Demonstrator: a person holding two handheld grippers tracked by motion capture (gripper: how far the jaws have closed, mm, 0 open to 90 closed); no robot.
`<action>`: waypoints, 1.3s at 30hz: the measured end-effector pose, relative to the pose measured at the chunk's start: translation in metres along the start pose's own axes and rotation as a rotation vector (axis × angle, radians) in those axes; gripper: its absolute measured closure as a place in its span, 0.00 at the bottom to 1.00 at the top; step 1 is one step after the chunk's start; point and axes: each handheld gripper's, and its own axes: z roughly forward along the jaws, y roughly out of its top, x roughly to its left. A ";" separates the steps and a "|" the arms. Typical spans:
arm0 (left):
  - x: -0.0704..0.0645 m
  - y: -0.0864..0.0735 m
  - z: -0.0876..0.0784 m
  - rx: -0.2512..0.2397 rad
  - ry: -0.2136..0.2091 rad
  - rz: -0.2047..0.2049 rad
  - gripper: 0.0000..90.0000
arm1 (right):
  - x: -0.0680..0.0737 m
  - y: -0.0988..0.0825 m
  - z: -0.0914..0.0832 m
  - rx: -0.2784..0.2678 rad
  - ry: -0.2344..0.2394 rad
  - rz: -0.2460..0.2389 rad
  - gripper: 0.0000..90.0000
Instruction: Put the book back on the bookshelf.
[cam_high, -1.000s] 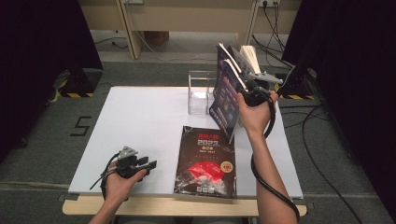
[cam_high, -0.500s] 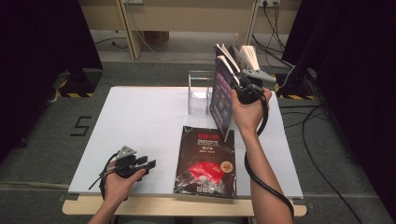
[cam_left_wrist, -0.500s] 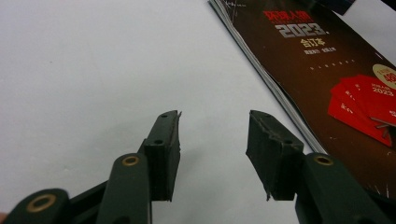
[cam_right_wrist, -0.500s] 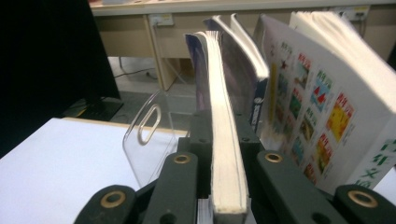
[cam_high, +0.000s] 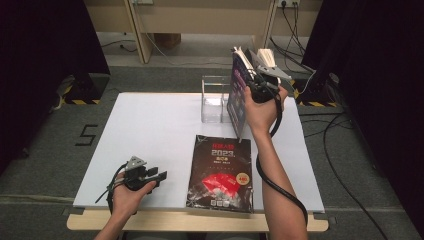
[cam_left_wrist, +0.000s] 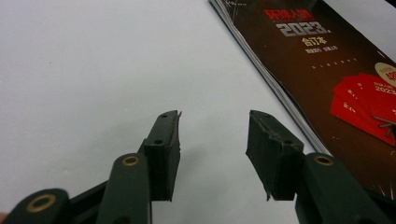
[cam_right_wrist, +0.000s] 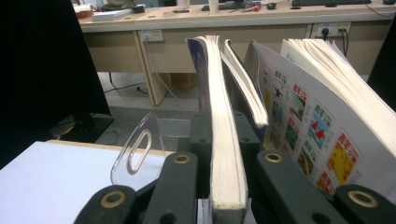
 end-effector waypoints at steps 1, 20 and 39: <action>0.000 0.000 0.000 0.001 0.002 0.001 0.59 | 0.001 0.001 0.002 -0.003 -0.003 -0.004 0.92; 0.002 0.000 0.000 -0.002 0.002 0.005 0.59 | 0.007 0.008 0.028 -0.019 -0.050 0.008 0.92; 0.002 0.000 0.000 -0.004 -0.002 0.007 0.59 | 0.005 0.008 0.041 -0.034 -0.097 0.036 0.92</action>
